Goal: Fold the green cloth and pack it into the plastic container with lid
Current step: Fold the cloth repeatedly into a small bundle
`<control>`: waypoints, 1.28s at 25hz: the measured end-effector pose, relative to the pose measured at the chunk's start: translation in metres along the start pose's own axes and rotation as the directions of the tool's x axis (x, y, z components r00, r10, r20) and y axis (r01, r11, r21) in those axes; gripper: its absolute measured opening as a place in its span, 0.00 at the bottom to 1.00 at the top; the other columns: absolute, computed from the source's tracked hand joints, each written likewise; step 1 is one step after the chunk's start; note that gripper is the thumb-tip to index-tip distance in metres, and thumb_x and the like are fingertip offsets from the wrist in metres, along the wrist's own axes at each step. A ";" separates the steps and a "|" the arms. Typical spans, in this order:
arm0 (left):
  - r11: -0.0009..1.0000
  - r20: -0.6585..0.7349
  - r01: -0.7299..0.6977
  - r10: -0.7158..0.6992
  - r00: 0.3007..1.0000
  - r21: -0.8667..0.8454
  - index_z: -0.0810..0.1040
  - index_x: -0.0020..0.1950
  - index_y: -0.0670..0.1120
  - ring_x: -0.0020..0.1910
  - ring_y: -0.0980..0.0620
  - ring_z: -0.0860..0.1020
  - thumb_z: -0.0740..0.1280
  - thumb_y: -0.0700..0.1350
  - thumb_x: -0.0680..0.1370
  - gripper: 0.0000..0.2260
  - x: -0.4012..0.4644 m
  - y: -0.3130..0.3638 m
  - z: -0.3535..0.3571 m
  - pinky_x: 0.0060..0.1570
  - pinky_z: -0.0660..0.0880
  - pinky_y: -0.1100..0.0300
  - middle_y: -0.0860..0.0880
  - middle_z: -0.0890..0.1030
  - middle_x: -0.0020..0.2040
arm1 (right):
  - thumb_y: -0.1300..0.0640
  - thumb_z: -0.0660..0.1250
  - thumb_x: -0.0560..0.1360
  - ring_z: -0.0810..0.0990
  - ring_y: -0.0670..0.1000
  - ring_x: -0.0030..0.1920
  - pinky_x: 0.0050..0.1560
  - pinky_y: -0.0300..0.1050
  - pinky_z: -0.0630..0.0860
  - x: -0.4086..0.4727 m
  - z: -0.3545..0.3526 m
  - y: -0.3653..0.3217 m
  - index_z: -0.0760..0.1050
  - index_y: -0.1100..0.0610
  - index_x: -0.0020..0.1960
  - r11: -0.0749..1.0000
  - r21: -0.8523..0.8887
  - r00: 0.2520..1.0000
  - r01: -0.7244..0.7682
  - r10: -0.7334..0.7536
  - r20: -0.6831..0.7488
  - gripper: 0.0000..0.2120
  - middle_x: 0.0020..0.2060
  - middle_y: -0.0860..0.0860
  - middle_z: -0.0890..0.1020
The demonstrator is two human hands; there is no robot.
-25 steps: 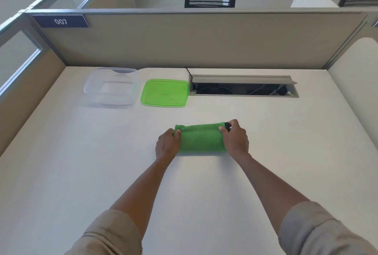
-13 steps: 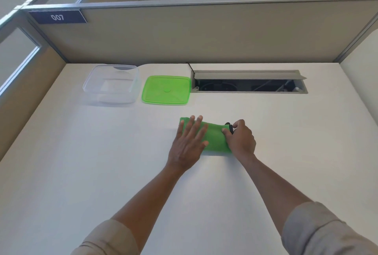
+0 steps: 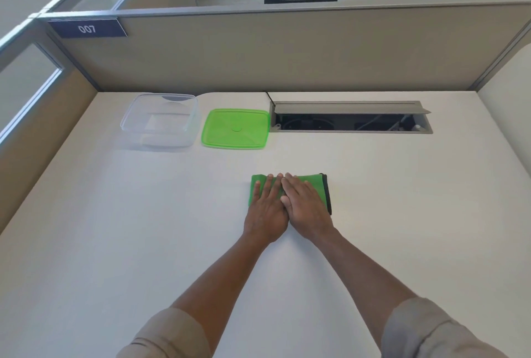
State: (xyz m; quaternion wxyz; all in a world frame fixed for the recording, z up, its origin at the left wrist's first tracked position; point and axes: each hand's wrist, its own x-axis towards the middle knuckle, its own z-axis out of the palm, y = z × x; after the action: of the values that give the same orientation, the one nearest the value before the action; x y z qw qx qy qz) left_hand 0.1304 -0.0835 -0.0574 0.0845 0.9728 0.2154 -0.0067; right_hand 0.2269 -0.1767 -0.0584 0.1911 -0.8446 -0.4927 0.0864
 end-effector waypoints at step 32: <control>-0.038 0.562 0.660 -0.562 0.607 -0.750 0.78 0.55 0.38 0.32 0.51 0.73 0.78 0.48 0.70 0.20 -0.005 -0.024 -0.040 0.28 0.68 0.62 0.45 0.78 0.40 | 0.50 0.76 0.70 0.73 0.65 0.62 0.59 0.58 0.74 -0.018 -0.045 0.020 0.65 0.61 0.64 0.460 0.386 0.573 -0.799 0.777 0.260 0.31 0.62 0.61 0.74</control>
State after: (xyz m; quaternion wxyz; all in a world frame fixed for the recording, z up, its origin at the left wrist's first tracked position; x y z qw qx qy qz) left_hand 0.1149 -0.0576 -0.0217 0.6185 0.5301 0.5788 0.0390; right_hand 0.2484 -0.2117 -0.0264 0.3134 -0.9011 -0.0151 0.2994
